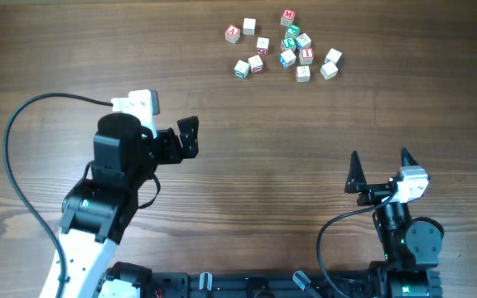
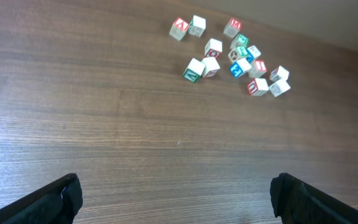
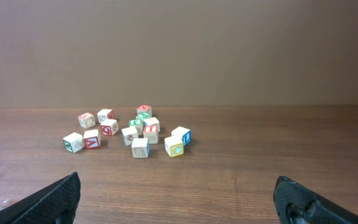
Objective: Form a circle
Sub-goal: 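Reach the left gripper forward to the block cluster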
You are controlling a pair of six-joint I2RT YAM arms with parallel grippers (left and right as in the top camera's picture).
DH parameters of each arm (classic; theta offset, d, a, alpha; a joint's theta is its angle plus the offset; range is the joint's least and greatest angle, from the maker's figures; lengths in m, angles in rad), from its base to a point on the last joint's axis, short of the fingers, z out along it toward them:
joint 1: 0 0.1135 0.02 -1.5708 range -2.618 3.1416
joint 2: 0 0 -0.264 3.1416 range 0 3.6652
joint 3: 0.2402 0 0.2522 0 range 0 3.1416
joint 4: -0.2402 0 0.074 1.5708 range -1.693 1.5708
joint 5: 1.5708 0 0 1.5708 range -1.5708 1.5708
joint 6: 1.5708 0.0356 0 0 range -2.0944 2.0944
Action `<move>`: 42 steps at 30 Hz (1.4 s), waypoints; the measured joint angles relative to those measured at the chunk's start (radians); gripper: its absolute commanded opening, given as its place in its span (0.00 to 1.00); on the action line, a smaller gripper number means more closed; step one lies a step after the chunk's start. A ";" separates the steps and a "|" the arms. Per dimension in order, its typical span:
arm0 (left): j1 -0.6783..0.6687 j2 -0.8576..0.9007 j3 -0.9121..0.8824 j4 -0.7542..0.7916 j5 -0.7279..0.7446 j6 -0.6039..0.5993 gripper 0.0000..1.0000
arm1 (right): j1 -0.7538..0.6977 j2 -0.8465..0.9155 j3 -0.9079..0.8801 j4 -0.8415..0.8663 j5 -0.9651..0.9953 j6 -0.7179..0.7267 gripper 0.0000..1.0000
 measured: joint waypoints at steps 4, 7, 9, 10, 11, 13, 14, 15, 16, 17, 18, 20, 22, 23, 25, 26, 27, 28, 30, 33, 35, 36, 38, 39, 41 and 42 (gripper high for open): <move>0.000 0.055 0.031 -0.008 0.001 0.000 1.00 | 0.000 0.000 0.000 0.000 0.000 0.000 1.00; 0.000 0.084 0.073 -0.008 0.003 0.000 1.00 | 0.000 0.000 0.000 0.000 0.000 0.000 1.00; 0.000 0.108 0.120 -0.010 0.007 0.000 1.00 | 0.000 0.000 0.000 0.000 0.000 0.000 1.00; 0.000 0.122 0.150 -0.019 0.007 0.000 1.00 | 0.000 0.000 0.000 0.000 0.000 0.000 1.00; 0.000 0.134 0.174 -0.021 0.007 0.000 1.00 | 0.000 0.000 0.000 0.000 0.000 0.000 1.00; 0.000 0.161 0.218 -0.028 0.008 0.000 1.00 | 0.000 0.000 0.000 0.000 0.000 0.000 1.00; 0.000 0.184 0.248 -0.031 0.008 0.000 1.00 | 0.000 0.000 0.000 0.000 0.000 0.000 1.00; 0.000 0.195 0.262 -0.031 0.009 0.000 1.00 | 0.000 0.000 0.000 0.000 0.000 0.000 1.00; 0.000 0.208 0.278 -0.039 0.014 0.000 1.00 | 0.000 0.000 0.000 0.000 0.000 0.000 1.00; 0.000 0.227 0.299 -0.045 0.021 0.000 1.00 | 0.000 0.000 0.000 0.000 0.000 0.000 1.00; 0.000 0.241 0.313 -0.045 0.027 0.000 1.00 | 0.000 0.000 0.000 0.000 0.000 0.000 1.00; 0.000 0.264 0.325 -0.043 0.036 0.000 1.00 | 0.000 0.000 0.000 0.000 0.000 0.000 1.00; 0.000 0.276 0.325 -0.041 0.041 0.000 1.00 | 0.000 0.000 0.000 0.000 0.000 0.000 1.00; 0.000 0.282 0.325 -0.037 0.041 0.000 0.99 | 0.000 0.000 0.000 0.000 0.000 0.000 1.00; 0.000 0.288 0.325 -0.027 0.041 0.000 1.00 | 0.000 0.000 0.000 0.000 0.000 0.000 1.00; 0.000 0.288 0.325 -0.019 0.041 0.000 1.00 | 0.000 0.000 0.000 0.000 0.000 0.000 1.00; 0.000 0.289 0.325 -0.011 0.041 0.000 1.00 | 0.000 0.000 0.000 0.000 0.000 0.000 1.00; 0.000 0.289 0.326 0.003 0.042 0.000 0.99 | 0.000 0.000 0.000 0.000 0.000 0.000 1.00; 0.000 0.289 0.326 0.016 0.045 0.000 1.00 | 0.000 0.000 0.000 0.000 0.000 0.000 1.00; 0.000 0.289 0.326 0.022 0.052 0.000 1.00 | 0.000 0.000 0.000 0.000 0.000 0.000 1.00; 0.000 0.290 0.326 0.023 0.052 0.000 0.99 | 0.000 0.000 0.000 0.000 0.000 0.000 1.00; 0.000 0.290 0.326 0.027 0.052 0.000 0.99 | 0.000 0.000 0.000 0.000 0.000 0.000 1.00; 0.000 0.290 0.327 0.044 0.052 0.000 0.99 | 0.000 0.000 0.000 0.000 0.000 0.000 1.00; 0.000 0.290 0.328 0.049 0.052 0.000 0.99 | 0.000 0.000 0.000 0.000 0.000 0.000 1.00; 0.000 0.290 0.329 0.050 0.053 0.000 0.99 | 0.000 0.000 0.000 0.000 0.000 0.000 1.00; 0.000 0.292 0.329 0.049 0.052 0.000 0.99 | 0.000 0.000 0.000 0.000 0.000 0.000 0.99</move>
